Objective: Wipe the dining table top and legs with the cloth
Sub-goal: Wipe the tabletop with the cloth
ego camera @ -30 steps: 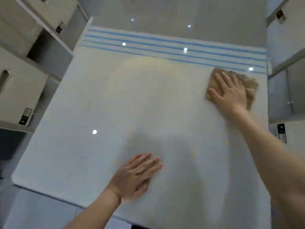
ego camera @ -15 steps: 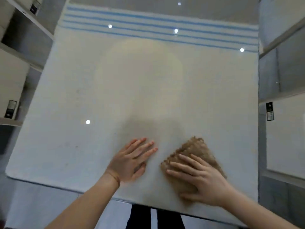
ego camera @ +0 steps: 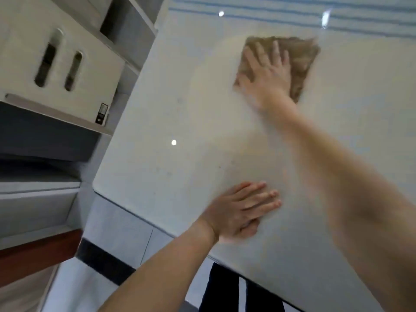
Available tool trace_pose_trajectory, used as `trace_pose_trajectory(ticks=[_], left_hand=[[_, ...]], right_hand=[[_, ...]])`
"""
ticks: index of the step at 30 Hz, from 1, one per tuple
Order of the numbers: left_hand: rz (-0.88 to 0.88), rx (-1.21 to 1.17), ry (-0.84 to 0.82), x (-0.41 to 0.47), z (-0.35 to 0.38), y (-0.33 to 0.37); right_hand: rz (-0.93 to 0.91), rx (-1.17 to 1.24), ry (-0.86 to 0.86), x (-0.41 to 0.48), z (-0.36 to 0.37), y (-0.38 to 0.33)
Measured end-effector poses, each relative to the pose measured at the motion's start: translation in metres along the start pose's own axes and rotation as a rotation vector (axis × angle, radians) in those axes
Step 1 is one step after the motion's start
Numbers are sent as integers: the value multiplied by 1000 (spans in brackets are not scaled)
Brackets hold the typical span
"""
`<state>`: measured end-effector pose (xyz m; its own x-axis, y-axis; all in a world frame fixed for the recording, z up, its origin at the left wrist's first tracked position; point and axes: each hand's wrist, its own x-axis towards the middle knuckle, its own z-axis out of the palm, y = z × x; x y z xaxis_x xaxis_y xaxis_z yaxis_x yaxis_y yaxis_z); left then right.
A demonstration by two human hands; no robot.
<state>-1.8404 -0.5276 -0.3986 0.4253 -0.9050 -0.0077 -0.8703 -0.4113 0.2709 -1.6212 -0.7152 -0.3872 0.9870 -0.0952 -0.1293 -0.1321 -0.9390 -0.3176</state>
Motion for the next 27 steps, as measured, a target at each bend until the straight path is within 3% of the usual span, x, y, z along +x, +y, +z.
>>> trace_pose_trajectory(ticks=[4,7,9,13,15,18,20,24,27], left_hand=[[33,57,11,0,0,1],[11,37,-16,0,0,2],[2,3,12,0,1,1],[-4,-17,17,-1,2,1],[-7,-53,24,-1,2,1],[-13,-38,29,-3,4,0],[-16,-28,29,-2,4,0],[-26,-38,36,-2,4,2],[-31,-30,27,-2,5,2]], right_hand=[[-634,-49,-159,-105,49,-85],[-918,-105,-227,-142,48,-48],[-874,-148,-198,-132,28,-1],[-280,-126,-65,-66,-18,84],[-73,-127,-16,-33,-31,97],[152,-86,9,10,-28,60],[115,-68,-21,19,-13,10],[-320,-91,-95,-28,35,-93],[-548,-119,-179,-66,41,-89]])
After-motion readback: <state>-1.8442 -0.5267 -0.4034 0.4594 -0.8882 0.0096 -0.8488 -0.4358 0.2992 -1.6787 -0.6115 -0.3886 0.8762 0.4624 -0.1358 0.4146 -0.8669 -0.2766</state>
